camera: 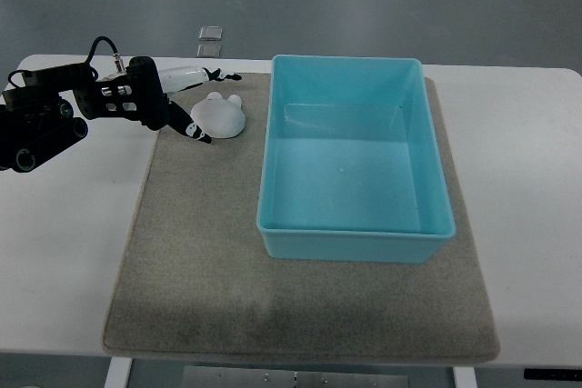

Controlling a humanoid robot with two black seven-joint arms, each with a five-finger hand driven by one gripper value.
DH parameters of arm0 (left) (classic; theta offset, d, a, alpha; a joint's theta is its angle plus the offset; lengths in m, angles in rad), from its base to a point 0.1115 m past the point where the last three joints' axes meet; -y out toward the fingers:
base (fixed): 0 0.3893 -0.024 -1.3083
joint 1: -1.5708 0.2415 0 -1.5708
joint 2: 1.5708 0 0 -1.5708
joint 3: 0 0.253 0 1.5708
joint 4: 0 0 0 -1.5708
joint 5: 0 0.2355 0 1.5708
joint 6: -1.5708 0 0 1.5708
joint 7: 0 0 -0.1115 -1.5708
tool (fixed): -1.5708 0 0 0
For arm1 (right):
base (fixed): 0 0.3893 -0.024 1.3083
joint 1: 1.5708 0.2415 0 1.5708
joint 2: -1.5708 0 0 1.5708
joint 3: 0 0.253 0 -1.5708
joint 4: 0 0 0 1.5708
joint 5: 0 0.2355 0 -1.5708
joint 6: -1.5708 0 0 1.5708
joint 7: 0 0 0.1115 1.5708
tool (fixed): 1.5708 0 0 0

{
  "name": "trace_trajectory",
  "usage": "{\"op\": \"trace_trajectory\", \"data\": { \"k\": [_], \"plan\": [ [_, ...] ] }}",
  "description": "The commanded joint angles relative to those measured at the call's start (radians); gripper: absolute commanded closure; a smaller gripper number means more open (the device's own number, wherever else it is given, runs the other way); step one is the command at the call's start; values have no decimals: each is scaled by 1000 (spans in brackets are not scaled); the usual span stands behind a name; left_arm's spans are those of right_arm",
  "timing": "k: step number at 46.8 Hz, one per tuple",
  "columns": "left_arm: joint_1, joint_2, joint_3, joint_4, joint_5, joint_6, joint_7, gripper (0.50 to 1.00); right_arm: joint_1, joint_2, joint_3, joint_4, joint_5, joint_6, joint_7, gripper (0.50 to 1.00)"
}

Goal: Place white toy into blue box with left hand
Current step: 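Close the left hand's fingers around the white toy and lift it, then carry the held white toy over the blue box with the left hand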

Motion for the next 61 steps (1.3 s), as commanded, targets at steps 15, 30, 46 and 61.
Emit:
{"op": "trace_trajectory", "data": {
  "k": [15, 30, 46, 61],
  "plan": [
    [-4, -52, 40, 72, 49, 4, 0, 720, 0, 0, 0, 0, 0, 0, 0, 564],
    [-12, -56, 37, 75, 52, 43, 0, 915, 1, 0, 0, 0, 0, 0, 0, 564],
    [-38, -49, 33, 75, 41, 77, 0, 1000, 0, 0, 0, 0, 0, 0, 0, 564],
    [-125, 92, 25, 5, 31, 61, -5, 1000, 0, 0, 0, 0, 0, 0, 0, 564]
  ]
}}
